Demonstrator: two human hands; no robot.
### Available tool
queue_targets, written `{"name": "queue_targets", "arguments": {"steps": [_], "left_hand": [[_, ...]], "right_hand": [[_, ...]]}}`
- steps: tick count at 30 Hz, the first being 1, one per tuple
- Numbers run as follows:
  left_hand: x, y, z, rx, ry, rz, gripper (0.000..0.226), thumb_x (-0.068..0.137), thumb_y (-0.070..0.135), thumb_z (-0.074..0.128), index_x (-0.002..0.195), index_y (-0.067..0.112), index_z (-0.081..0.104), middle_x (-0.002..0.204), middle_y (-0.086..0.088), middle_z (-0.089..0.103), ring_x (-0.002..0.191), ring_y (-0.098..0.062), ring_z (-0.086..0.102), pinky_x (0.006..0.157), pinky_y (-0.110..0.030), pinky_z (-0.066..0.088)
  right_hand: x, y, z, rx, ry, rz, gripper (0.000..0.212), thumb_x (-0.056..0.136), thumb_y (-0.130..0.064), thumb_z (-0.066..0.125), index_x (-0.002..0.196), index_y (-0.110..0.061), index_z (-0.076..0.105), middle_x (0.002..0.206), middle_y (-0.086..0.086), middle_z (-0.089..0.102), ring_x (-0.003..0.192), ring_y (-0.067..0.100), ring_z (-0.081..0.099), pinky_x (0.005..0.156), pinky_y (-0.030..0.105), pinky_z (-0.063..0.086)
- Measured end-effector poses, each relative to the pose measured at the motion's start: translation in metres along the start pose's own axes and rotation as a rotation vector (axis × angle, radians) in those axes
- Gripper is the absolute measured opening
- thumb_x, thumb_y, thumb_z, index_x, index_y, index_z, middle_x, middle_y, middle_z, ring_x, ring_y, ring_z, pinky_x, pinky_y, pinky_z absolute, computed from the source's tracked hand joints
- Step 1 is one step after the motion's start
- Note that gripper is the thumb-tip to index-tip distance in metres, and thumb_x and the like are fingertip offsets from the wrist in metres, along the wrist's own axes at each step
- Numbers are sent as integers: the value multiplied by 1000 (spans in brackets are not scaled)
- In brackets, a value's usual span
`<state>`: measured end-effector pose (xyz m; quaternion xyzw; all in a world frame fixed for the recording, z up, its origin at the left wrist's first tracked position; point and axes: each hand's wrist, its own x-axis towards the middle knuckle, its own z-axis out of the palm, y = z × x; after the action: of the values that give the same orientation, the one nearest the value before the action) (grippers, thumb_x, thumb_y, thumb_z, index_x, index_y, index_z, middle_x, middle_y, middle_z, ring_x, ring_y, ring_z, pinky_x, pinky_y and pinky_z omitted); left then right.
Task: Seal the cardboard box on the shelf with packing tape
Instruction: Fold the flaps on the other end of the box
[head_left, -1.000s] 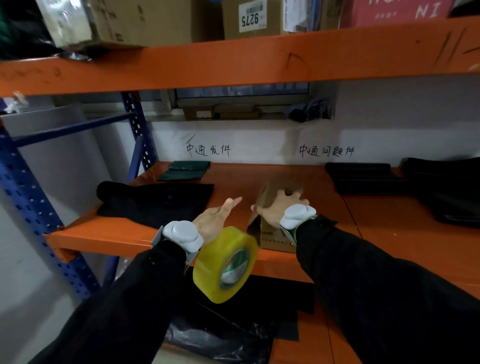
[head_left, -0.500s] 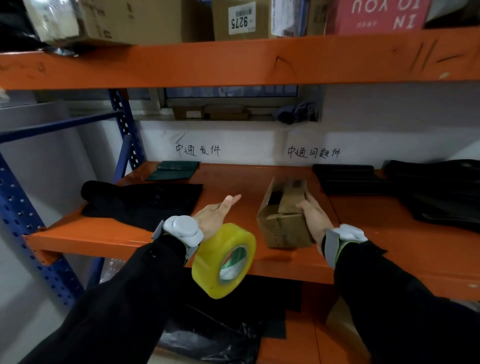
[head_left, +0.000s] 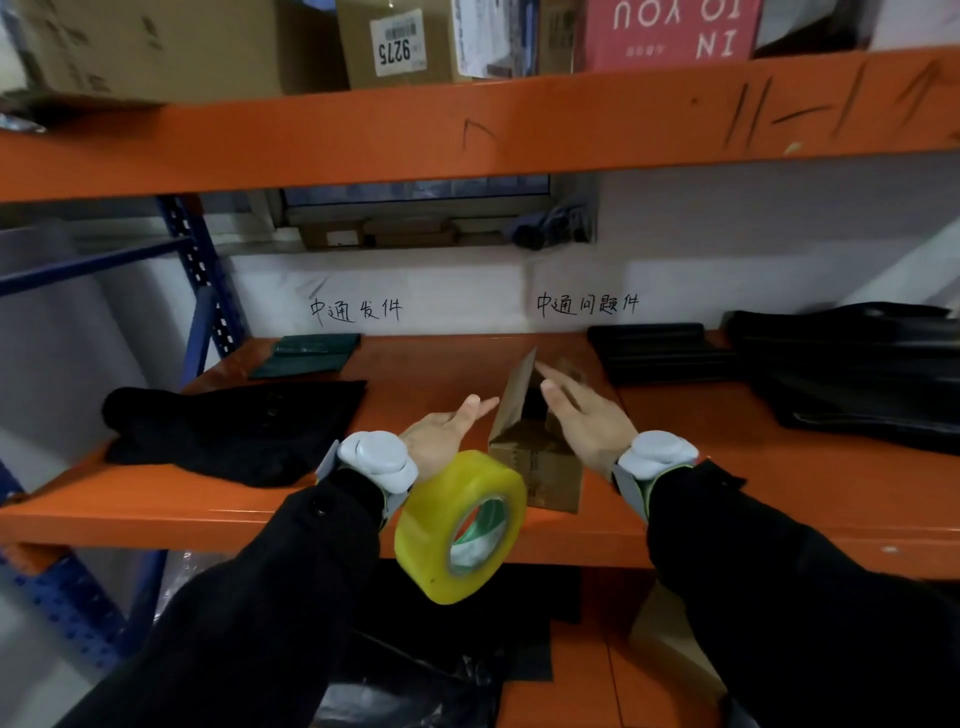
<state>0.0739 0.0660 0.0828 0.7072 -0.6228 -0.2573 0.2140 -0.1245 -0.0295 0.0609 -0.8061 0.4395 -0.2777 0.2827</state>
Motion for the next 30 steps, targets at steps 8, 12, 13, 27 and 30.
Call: {"name": "queue_targets", "arguments": {"steps": [8,12,13,27,30], "left_hand": [[3,4,9,14,-62,-52,61,101,60,9,146,40,44,161,3,29,149,-21,24,108,-25,15],[1,4,8,21,-102,-33,63,100,61,8,144,40,48,160,4,30,150,-19,22,114,-28,12],[-1,4,9,16,-96,-30,62,101,61,8,144,40,47,160,3,30,150,-19,22,112,-27,13],[-8,11,14,-61,-5,-26,58,102,58,7,145,44,45,159,0,34,145,-22,33,111,-27,20],[-11,13,16,-65,2,-12,58,102,57,6,145,46,43,160,0,31,146,-25,31,114,-30,20]], "right_hand": [[6,-6,2,-275,-132,20,63,94,-70,13,144,-43,40,131,7,60,117,32,56,94,38,44],[10,-3,6,-274,-102,53,84,89,-76,16,113,-14,69,107,11,70,92,28,65,81,38,52],[9,-3,6,-274,-96,63,84,90,-75,18,115,-11,67,114,10,68,98,28,64,85,37,51],[-12,-9,-9,-189,-237,41,63,98,-63,17,126,-30,63,135,-2,60,123,23,54,100,33,39],[-15,-6,-9,-128,-248,39,62,97,-65,18,131,-31,58,138,-7,57,128,20,50,100,32,35]]}}
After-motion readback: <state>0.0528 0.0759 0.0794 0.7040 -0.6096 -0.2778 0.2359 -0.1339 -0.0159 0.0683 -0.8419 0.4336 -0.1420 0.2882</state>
